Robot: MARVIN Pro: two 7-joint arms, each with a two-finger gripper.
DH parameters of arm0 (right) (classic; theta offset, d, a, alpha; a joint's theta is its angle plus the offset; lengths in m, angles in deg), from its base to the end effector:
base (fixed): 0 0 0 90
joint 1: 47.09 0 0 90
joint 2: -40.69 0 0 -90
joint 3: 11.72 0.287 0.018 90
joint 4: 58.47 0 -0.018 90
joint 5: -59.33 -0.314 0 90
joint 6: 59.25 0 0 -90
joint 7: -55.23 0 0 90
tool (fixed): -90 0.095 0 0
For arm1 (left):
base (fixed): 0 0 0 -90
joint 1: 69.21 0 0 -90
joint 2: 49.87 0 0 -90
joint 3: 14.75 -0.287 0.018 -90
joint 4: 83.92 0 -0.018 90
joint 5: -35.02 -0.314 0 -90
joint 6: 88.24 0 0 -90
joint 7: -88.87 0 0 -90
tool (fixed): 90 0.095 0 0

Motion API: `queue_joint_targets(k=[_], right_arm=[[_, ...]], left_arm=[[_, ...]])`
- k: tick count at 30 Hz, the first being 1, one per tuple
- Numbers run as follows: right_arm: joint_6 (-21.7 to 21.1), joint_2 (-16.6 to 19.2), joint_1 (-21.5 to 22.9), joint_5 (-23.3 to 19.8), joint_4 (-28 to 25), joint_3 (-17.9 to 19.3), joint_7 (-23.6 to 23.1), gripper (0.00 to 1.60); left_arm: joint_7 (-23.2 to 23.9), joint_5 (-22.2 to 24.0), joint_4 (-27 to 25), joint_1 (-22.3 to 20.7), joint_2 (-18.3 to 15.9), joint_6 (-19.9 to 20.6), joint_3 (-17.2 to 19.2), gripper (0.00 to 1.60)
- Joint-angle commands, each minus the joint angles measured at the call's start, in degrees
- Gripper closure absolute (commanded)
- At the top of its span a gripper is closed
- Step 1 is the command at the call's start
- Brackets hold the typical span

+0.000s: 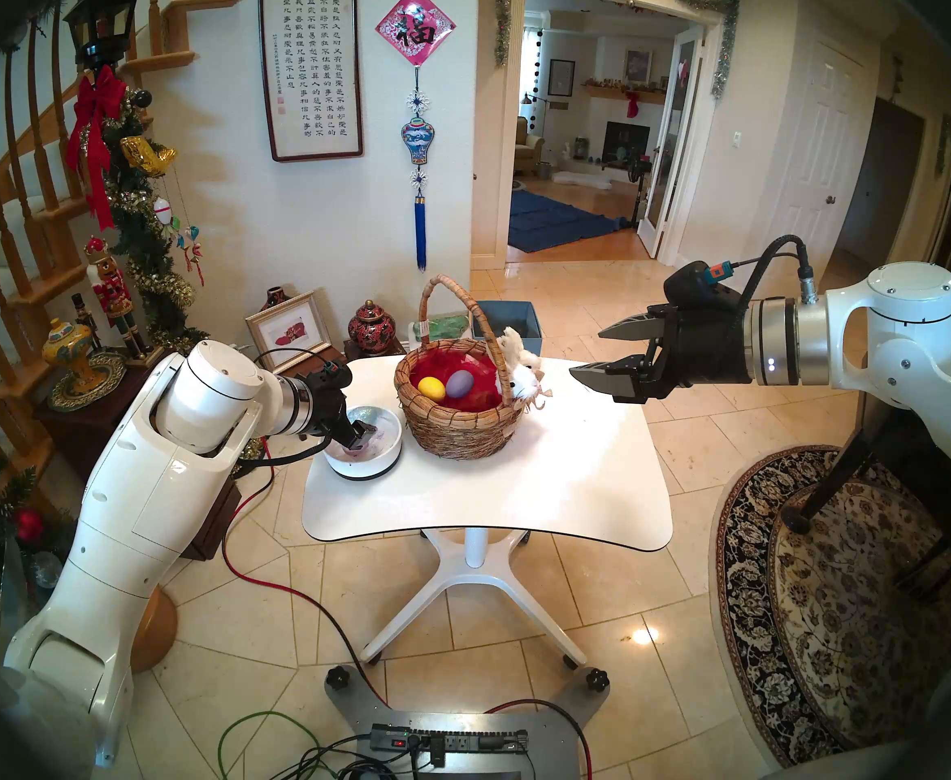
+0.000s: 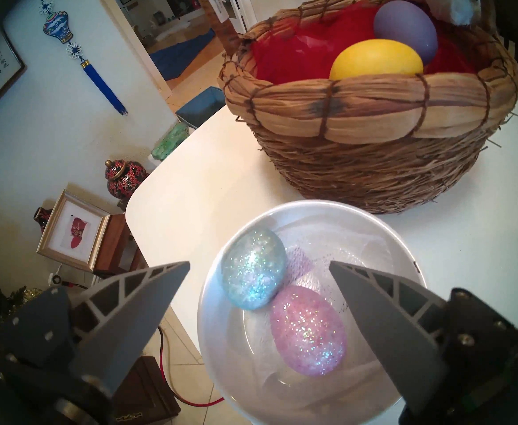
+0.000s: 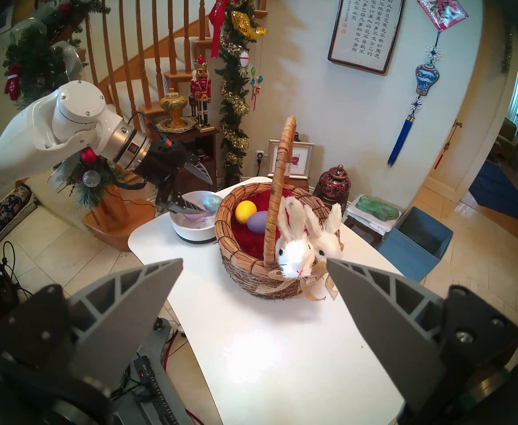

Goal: Put easter egg into basket

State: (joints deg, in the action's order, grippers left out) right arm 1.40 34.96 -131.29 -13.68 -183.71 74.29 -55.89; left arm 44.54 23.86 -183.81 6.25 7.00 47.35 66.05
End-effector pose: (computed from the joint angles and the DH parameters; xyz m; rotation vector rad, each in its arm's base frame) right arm 0.3384 -0.0518 -0.0464 -2.0983 -1.1178 -1.3282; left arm 0.4400 0.0656 -0.2137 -2.6191 1.1616 -1.2557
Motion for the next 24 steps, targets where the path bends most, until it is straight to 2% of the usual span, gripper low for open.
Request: queue_joint_targets(k=[1,15,19,24], right_arm=[[0.15,0.0,0.11,0.12,0.14,0.77,-0.12,0.0],[0.15,0.0,0.12,0.12,0.14,0.76,-0.12,0.0],[0.15,0.0,0.12,0.12,0.14,0.76,-0.12,0.0],[0.15,0.0,0.11,0.12,0.14,0.77,-0.12,0.0]], left_arm=[[-0.16,-0.2,0.34,-0.45,0.0,-0.63,-0.16,0.06],[-0.59,-0.99,0.89,-0.42,0.1,-1.28,-0.83,0.08],[-0.73,-1.18,1.02,-0.39,0.2,-1.44,-0.94,0.14],[-0.94,-1.42,1.47,-0.36,0.35,-1.58,-1.09,0.28]])
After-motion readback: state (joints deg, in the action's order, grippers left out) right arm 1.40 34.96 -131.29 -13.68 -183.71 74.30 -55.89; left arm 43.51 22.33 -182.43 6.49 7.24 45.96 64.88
